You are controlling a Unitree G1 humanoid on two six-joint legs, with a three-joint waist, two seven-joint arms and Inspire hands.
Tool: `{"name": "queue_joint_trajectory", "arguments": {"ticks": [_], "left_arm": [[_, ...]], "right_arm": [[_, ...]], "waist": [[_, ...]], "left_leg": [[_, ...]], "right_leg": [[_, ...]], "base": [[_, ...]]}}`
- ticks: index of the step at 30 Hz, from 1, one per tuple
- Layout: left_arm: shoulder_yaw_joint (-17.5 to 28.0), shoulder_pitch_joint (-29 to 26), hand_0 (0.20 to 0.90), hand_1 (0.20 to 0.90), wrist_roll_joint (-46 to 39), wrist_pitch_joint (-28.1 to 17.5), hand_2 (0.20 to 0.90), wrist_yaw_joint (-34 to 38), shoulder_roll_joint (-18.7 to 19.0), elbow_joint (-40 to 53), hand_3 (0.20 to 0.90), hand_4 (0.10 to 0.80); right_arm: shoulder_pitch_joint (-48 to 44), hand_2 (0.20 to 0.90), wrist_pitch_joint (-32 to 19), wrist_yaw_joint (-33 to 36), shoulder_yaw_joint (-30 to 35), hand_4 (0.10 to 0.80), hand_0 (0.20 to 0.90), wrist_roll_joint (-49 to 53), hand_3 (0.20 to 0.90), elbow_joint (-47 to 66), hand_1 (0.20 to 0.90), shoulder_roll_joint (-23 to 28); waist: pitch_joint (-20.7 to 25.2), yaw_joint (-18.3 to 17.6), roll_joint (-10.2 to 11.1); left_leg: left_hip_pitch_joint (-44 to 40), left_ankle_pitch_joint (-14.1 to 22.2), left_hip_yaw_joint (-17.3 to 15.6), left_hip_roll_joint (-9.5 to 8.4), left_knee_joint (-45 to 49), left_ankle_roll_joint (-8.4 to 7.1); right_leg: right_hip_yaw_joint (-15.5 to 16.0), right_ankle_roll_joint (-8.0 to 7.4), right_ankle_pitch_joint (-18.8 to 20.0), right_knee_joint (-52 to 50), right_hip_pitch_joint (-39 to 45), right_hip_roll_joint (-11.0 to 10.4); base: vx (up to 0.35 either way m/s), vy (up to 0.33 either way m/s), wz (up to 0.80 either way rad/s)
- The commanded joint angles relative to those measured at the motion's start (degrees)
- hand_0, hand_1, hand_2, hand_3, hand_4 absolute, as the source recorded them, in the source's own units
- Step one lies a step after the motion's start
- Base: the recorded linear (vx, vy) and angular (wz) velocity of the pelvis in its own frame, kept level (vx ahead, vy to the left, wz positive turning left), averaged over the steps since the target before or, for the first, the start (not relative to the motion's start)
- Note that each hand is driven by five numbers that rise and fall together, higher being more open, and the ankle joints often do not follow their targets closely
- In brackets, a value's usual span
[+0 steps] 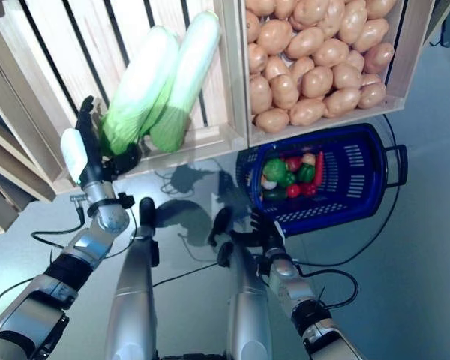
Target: Put vegetables into the basket
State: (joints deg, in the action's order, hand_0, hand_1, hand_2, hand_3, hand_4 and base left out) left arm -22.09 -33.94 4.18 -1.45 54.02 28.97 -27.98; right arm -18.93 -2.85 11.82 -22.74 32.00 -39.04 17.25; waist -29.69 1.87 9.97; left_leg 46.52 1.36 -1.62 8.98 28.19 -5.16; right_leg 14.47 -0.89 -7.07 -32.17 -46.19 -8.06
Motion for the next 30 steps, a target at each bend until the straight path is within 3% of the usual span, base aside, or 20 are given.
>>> {"name": "queue_joint_trajectory", "arguments": {"ticks": [1,5,7,17,18,19,20,30], "left_arm": [[1.45,-3.87,0.900,0.900,3.50,-2.69,0.900,5.69,-0.33,0.99,0.900,0.800],[2.00,-5.86,0.900,0.900,3.98,-3.48,0.900,6.49,0.64,-1.44,0.900,0.800],[1.88,-5.94,0.900,0.900,4.34,-3.46,0.900,6.73,0.89,-2.12,0.900,0.800],[1.23,-10.91,0.900,0.900,7.83,-5.04,0.900,7.50,1.41,-6.73,0.900,0.800],[1.06,-11.07,0.900,0.900,8.06,-5.23,0.900,7.41,1.56,-7.22,0.900,0.800],[1.04,-11.80,0.900,0.900,8.10,-5.29,0.900,7.49,1.67,-7.31,0.900,0.800],[0.92,-11.66,0.900,0.900,8.09,-5.57,0.900,7.49,1.52,-7.84,0.900,0.800],[-0.03,-14.20,0.900,0.900,9.18,-4.71,0.900,7.51,0.65,-10.93,0.900,0.800]], "right_arm": [[2.36,0.900,-1.41,0.08,1.23,0.800,0.900,2.14,0.900,2.57,0.900,3.05],[2.60,0.900,-1.82,-0.57,0.81,0.800,0.900,2.18,0.900,2.56,0.900,3.48],[3.22,0.900,-1.92,-0.82,0.49,0.800,0.900,2.29,0.900,2.57,0.900,3.72],[3.23,0.900,-1.88,-1.59,0.46,0.800,0.900,2.11,0.900,3.32,0.900,4.72],[3.76,0.900,-1.61,-1.62,0.14,0.800,0.900,1.92,0.900,3.53,0.900,4.93],[3.22,0.900,-1.61,-1.57,0.40,0.800,0.900,1.95,0.900,3.62,0.900,5.01],[3.79,0.900,-1.88,-1.55,0.07,0.800,0.900,1.98,0.900,3.39,0.900,5.04],[3.96,0.900,-1.09,-0.77,0.08,0.800,0.900,1.83,0.900,4.96,0.900,5.55]], "waist": [[-0.10,-0.77,-0.90],[-0.10,-1.35,-0.50],[-0.10,-1.54,-0.40],[-0.10,-3.00,-0.38],[-0.10,-3.25,-0.42],[-0.10,-3.28,-0.49],[-0.10,-3.43,-0.59],[-0.10,-4.47,-0.91]], "left_leg": [[2.19,-0.81,0.61,-0.32,0.27,0.38],[2.52,-0.86,0.30,0.00,0.48,0.36],[1.40,0.95,0.35,0.04,1.32,-0.02],[3.46,-0.79,-0.15,0.09,1.40,0.34],[2.28,1.13,-0.14,0.09,2.20,-0.08],[3.57,-0.67,-0.32,0.10,1.54,0.28],[2.46,1.21,-0.24,0.11,2.38,-0.13],[3.84,1.96,-0.43,-0.19,3.67,0.02]], "right_leg": [[0.08,-2.41,2.04,1.88,3.98,-0.93],[-0.39,-2.51,2.02,1.27,3.22,-0.90],[-0.84,-3.01,0.50,0.35,4.18,-0.91],[-1.97,-2.64,1.97,-0.75,1.06,-0.63],[-2.50,-3.15,0.39,-1.53,2.09,-0.62],[-2.25,-2.67,1.88,-0.97,0.78,-0.60],[-2.70,-3.13,0.30,-1.86,1.76,-0.65],[-3.82,-3.20,0.09,-3.72,-0.68,-0.66]], "base": [[0.000,0.000,0.00],[0.018,0.003,-0.01],[0.073,0.014,-0.06],[-0.016,0.021,-0.03],[0.006,0.036,-0.02],[0.087,0.036,-0.05],[0.008,0.027,-0.07],[0.012,0.013,-0.03]]}}
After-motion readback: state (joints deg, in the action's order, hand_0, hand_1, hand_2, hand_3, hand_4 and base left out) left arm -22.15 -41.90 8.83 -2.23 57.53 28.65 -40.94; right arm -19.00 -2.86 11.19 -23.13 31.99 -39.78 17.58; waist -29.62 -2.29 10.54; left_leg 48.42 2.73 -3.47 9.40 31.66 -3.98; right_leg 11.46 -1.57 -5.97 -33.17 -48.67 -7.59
